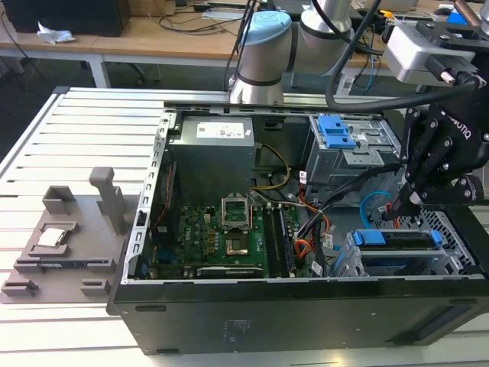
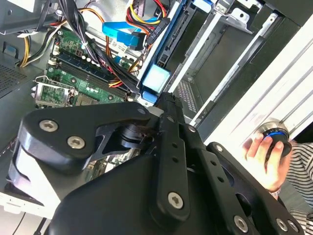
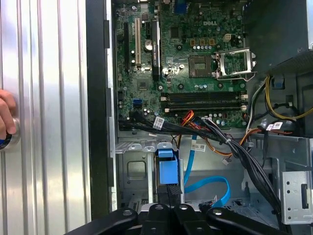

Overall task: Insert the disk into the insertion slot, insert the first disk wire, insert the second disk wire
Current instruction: 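Insert the disk into the insertion slot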

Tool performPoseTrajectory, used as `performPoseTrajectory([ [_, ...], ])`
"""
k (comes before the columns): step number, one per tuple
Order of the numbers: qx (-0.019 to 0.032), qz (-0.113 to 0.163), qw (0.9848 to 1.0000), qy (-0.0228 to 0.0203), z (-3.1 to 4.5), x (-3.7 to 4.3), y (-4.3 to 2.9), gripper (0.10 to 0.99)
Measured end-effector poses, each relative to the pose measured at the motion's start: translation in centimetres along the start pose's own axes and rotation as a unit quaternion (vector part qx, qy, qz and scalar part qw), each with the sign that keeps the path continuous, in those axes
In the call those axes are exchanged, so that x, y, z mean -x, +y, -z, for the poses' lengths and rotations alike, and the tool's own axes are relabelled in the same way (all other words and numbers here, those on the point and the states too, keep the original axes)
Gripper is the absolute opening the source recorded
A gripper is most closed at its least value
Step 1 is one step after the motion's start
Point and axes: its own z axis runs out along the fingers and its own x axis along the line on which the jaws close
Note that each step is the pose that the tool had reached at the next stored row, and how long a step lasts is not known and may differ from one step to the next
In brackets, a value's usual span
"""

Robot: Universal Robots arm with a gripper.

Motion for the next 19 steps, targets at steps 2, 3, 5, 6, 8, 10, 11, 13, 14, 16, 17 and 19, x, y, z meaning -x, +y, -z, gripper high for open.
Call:
performPoseTrajectory([
  [2, 0.0000, 0.000, 1.0000, 0.0000, -0.01, 0.00, 0.00, 0.106],
  [3, 0.0000, 0.000, 1.0000, 0.0000, -0.01, 0.00, -0.01, 0.106],
  [5, 0.0002, 0.000, 1.0000, 0.0000, 0.02, 0.05, -0.65, 0.106],
  [6, 0.0009, 0.000, 1.0000, 0.0000, 0.06, 0.11, -1.65, 0.106],
  [8, 0.0017, 0.000, 1.0000, 0.0000, 0.09, 0.19, -2.47, 0.106],
  [10, 0.0027, 0.000, 1.0000, 0.0000, 0.05, 0.25, -2.80, 0.106],
  [11, 0.0031, 0.000, 1.0000, 0.0001, -0.17, 0.26, -2.90, 0.106],
  [13, 0.0034, 0.000, 1.0000, 0.0002, -0.88, 0.26, -3.05, 0.106],
  [14, 0.0035, 0.000, 1.0000, 0.0001, -1.39, 0.27, -3.11, 0.106],
  [16, 0.0035, 0.000, 1.0000, 0.0001, -1.91, 0.27, -3.15, 0.106],
  [17, 0.0035, 0.000, 1.0000, 0.0001, -2.09, 0.27, -3.17, 0.106],
  [19, 0.0036, 0.000, 1.0000, 0.0002, -2.47, 0.27, -3.20, 0.106],
])
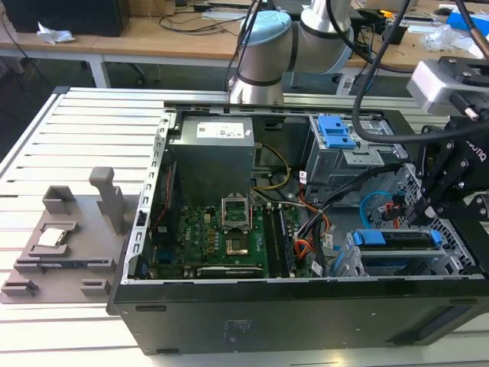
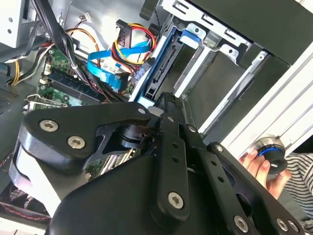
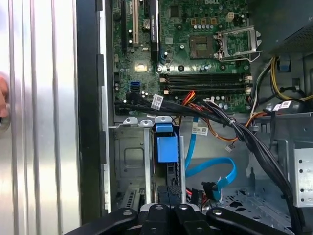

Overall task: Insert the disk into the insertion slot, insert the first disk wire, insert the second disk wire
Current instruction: 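Insert the disk into the insertion slot, then insert the first disk wire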

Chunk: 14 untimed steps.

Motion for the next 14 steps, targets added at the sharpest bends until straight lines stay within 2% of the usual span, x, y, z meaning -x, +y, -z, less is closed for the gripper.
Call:
performPoseTrajectory([
  [4, 0.0000, 0.000, 1.0000, 0.0001, -0.76, 0.01, -0.06, 0.106],
  [14, 0.0000, 0.000, 1.0000, 0.0000, -0.80, 0.00, -0.07, 0.106],
])
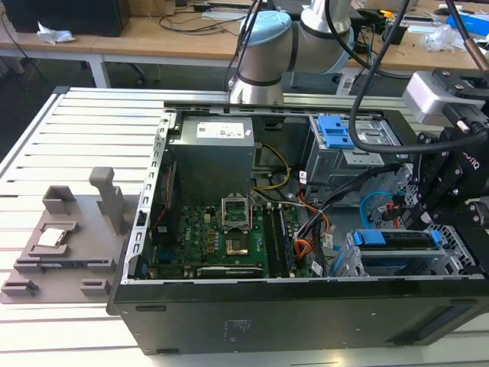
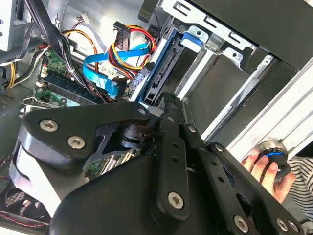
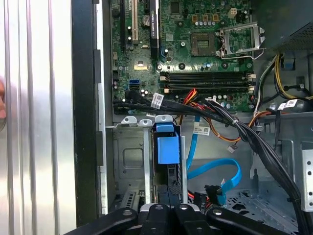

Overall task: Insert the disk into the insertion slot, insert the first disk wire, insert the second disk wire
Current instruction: 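Insert the first disk wire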

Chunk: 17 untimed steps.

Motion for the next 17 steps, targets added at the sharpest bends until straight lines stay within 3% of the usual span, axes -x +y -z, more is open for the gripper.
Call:
performPoseTrajectory([
  [3, 0.0000, 0.000, 1.0000, 0.0000, 0.00, 0.00, 0.00, 0.169],
  [5, 0.0000, 0.000, 1.0000, 0.0000, -0.01, 0.00, 0.00, 0.302],
  [11, 0.0000, 0.000, 1.0000, -0.0001, 0.01, 0.00, -0.01, 0.302],
  [17, 0.0000, 0.000, 1.0000, -0.0001, 1.01, 0.00, 0.04, 0.302],
])
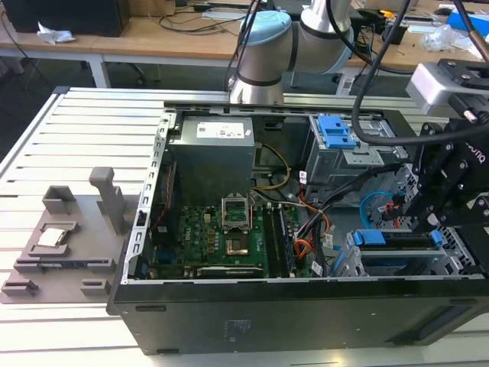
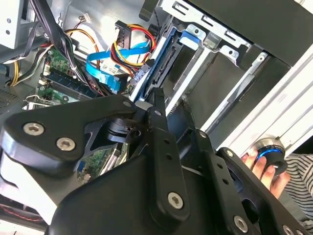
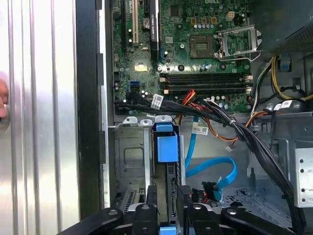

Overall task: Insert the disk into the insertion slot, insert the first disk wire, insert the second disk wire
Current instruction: 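Insert the first disk wire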

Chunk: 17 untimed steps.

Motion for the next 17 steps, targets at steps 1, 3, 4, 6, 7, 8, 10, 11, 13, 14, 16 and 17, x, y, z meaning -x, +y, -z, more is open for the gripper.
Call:
performPoseTrajectory([
  [1, 0.0000, 0.000, 1.0000, -0.0001, 0.00, 0.00, 0.00, 0.302],
  [3, 0.0000, 0.000, 1.0000, 0.0001, 0.05, 0.01, 0.00, 0.302],
  [4, 0.0000, 0.000, 1.0000, 0.0002, 0.06, 0.22, 0.01, 0.302],
  [6, 0.0000, 0.000, 1.0000, 0.0000, 0.04, 0.78, 0.03, 0.302],
  [7, 0.0000, 0.000, 1.0000, 0.0001, 0.05, 1.10, 0.04, 0.302],
  [8, 0.0000, 0.000, 1.0000, 0.0001, 0.05, 1.22, 0.05, 0.302],
  [10, 0.0000, 0.000, 1.0000, 0.0001, 0.05, 1.57, 0.06, 0.302],
  [11, 0.0000, 0.001, 1.0000, 0.0001, 0.05, 1.78, 0.07, 0.302],
  [13, 0.0000, 0.001, 1.0000, 0.0001, 0.05, 2.33, 0.08, 0.302],
  [14, 0.0000, 0.001, 1.0000, 0.0001, 0.05, 2.59, 0.09, 0.302],
  [16, 0.0000, 0.001, 1.0000, 0.0001, 0.05, 3.17, 0.10, 0.302],
  [17, 0.0000, 0.002, 1.0000, 0.0002, 0.05, 3.19, 0.09, 0.302],
])
